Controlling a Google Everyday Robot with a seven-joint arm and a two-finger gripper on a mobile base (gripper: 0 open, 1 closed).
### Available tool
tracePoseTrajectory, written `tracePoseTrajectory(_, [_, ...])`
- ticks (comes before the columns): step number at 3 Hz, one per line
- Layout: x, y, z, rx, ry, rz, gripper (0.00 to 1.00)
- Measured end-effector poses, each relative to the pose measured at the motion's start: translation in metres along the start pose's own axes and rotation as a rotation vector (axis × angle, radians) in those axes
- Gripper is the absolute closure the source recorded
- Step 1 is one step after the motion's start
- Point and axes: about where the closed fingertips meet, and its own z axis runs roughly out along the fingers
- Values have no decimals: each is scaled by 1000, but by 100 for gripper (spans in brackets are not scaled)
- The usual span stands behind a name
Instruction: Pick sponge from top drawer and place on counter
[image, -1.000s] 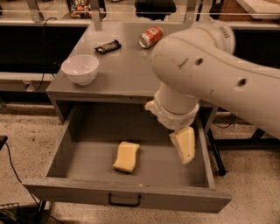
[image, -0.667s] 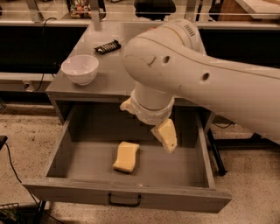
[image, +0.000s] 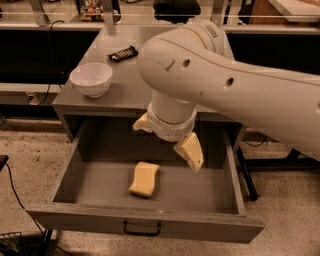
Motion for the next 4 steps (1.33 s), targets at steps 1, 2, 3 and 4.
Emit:
tracePoseTrajectory(1, [-15,-16,25,-67,-62,-208,0])
tracePoseTrajectory(2, [-18,-22,68,-114,-79,-352,0])
tracePoseTrajectory(3, [-10,-22,100,-95,-51,-406,0])
tracePoseTrajectory(4, [-9,-29,103,-67,-41,-409,0])
